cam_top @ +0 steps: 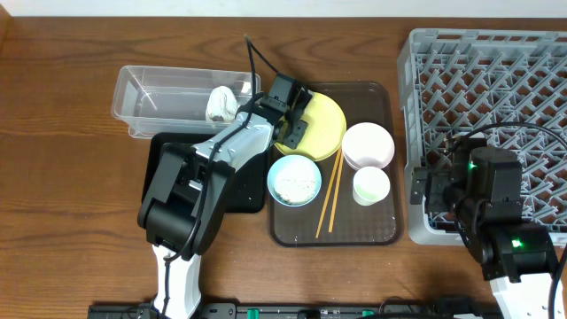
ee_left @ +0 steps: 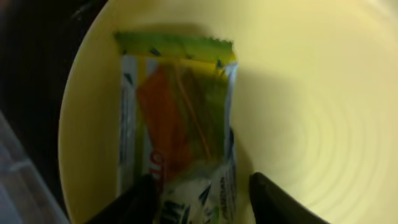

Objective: Sort waste into correct bins and load items into the dishwasher rack

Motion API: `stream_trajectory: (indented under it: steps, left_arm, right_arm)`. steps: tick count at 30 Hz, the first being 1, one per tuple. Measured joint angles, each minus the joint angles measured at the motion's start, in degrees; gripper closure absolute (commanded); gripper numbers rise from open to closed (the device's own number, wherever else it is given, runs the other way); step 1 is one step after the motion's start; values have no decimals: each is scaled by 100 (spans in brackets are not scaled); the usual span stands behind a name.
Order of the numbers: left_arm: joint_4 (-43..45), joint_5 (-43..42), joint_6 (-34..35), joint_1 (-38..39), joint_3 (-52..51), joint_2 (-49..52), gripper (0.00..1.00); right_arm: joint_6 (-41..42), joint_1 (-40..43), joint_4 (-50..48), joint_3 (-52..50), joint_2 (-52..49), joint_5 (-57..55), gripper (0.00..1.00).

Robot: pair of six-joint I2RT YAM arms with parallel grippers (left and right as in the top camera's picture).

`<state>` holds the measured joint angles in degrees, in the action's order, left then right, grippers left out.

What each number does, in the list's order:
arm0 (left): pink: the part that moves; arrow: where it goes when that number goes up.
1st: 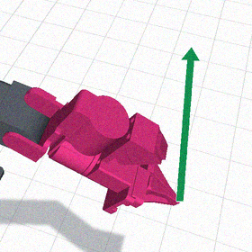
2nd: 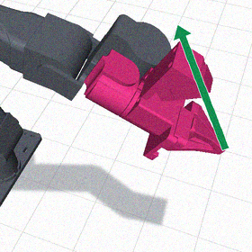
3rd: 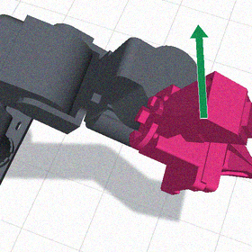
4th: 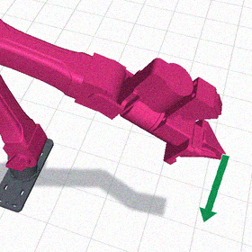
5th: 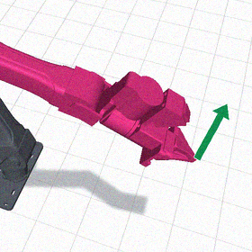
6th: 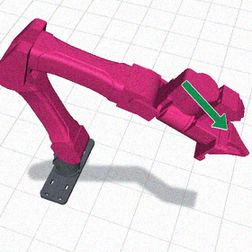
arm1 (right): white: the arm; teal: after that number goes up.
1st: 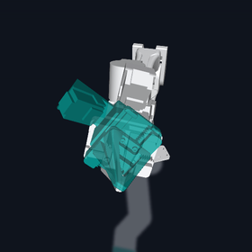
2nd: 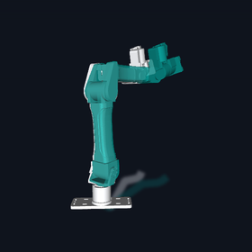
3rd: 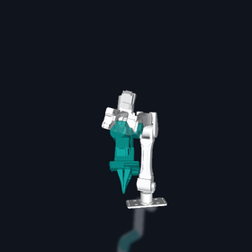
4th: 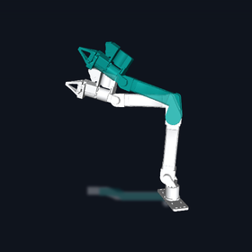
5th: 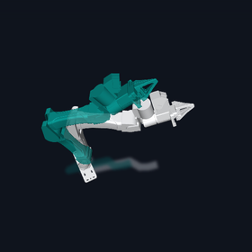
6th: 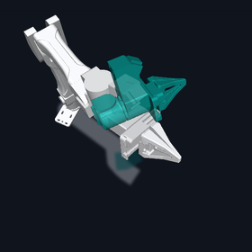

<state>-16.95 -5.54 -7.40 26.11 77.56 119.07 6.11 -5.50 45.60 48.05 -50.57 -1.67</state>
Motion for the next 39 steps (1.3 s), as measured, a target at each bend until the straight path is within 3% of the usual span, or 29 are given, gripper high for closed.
stream_trajectory:
  steps: [4,11,17,21,27,28,29,30,33,37,39]
  left_arm:
    - [2,20,-2,22,0,-2,93]
    - [-197,101,-15,138,-52,-308,94]
    - [-448,168,76,85,-72,-1462,94]
    - [-518,487,313,-197,-70,-2096,94]
    - [-522,957,1069,-931,-70,-2157,93]
    - [-522,1008,1294,-1080,-72,-2116,91]
    - [-522,1047,1469,-1189,-70,-2087,83]
    - [-520,1071,1692,-1320,-72,-2050,64]
    - [-516,1137,2212,-1545,-72,-1971,43]
    - [-446,1180,2610,-1657,-72,-1917,38]
    - [-413,1172,2693,-1657,-72,-1919,31]
  right_arm:
    - [2,0,0,0,-2,0,1]
    - [2,0,2,2,-4,2,1]
    - [2,0,2,0,-4,0,1]
    - [0,0,2,0,-4,2,1]
    - [2,0,2,0,-4,2,1]
    - [0,0,2,0,-4,2,1]
    - [2,0,2,0,-4,2,1]
    - [2,0,2,2,-4,0,1]
    - [0,0,2,0,-4,2,1]
    - [0,0,2,2,-4,2,1]
    - [2,0,0,0,-4,2,1]
